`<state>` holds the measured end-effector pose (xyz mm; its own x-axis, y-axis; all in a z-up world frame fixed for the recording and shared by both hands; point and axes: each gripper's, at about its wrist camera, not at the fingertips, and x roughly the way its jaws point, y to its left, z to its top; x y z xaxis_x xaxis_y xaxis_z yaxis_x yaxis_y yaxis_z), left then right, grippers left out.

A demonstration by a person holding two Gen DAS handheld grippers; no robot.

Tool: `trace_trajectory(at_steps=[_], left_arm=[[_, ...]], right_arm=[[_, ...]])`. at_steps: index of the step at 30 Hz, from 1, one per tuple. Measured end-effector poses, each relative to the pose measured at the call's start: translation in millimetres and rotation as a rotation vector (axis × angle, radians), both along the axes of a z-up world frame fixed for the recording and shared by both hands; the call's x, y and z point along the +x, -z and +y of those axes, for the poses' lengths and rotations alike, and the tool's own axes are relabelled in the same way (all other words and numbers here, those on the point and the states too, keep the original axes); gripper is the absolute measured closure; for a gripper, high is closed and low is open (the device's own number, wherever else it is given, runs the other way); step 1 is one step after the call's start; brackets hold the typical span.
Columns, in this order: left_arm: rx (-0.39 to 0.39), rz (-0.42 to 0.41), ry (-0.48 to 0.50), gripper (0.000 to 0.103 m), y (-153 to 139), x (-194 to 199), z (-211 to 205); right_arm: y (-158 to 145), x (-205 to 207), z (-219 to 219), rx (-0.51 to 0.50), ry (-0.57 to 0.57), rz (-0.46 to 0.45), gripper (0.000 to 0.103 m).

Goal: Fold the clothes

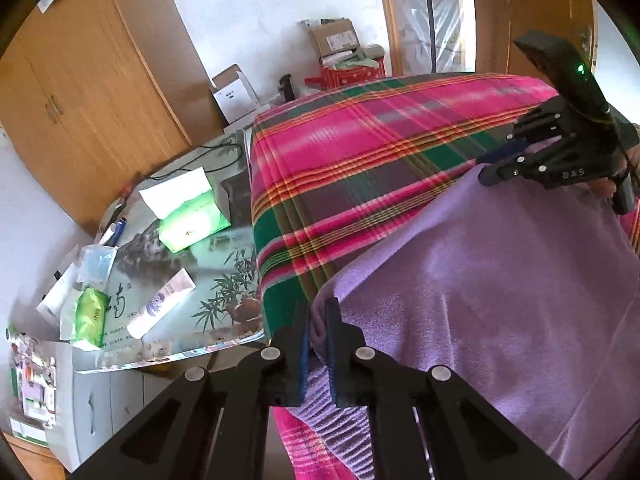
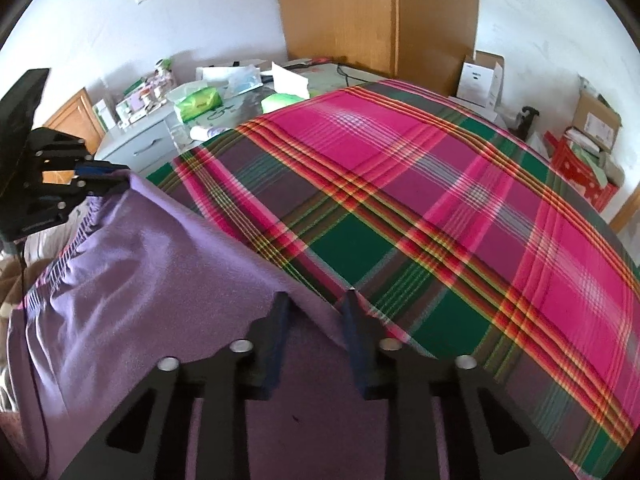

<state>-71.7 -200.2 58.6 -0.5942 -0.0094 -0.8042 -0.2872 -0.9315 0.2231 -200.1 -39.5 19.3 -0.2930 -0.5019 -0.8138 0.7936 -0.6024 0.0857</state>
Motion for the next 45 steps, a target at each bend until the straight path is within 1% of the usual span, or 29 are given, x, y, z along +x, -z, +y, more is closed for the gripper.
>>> trace_trajectory(at_steps=[1,2,3,9,15,19,28,39,45], left_arm=[[-0.005,0.004,0.0,0.095,-1,1,0],[-0.01,0.008,-0.001,0.095,-2,2,1],[-0.016,0.01,-0.004,0.095,-3,3,1],[-0.023,0.029,-0.025,0.096,-7,10,4],[-0.031,0.068,-0.03,0.096,-16,24,8],[-0.046,0.092,-0.014,0.096,-22,35,12],[-0.074,0.138,-0.002,0.096,-35,60,17],[-0.077,0.169,0.026,0.096,-52,100,22],[-0.083,0.2,0.033,0.096,-62,123,25]], right_arm=[[-1,1,0,0.002,0.004,0.004,0.088],[-2,4,0,0.006,0.007,0.016,0.093],[-3,7,0,0.011,0.01,0.032,0.095],[-15,26,3,0.018,0.034,0.099,0.098],[-44,61,13,-0.005,0.055,0.189,0.099],[-60,88,21,-0.013,0.059,0.245,0.099],[-79,131,33,-0.031,0.085,0.28,0.099],[-96,188,42,-0.025,0.092,0.334,0.099],[-106,217,47,-0.02,0.092,0.369,0.099]])
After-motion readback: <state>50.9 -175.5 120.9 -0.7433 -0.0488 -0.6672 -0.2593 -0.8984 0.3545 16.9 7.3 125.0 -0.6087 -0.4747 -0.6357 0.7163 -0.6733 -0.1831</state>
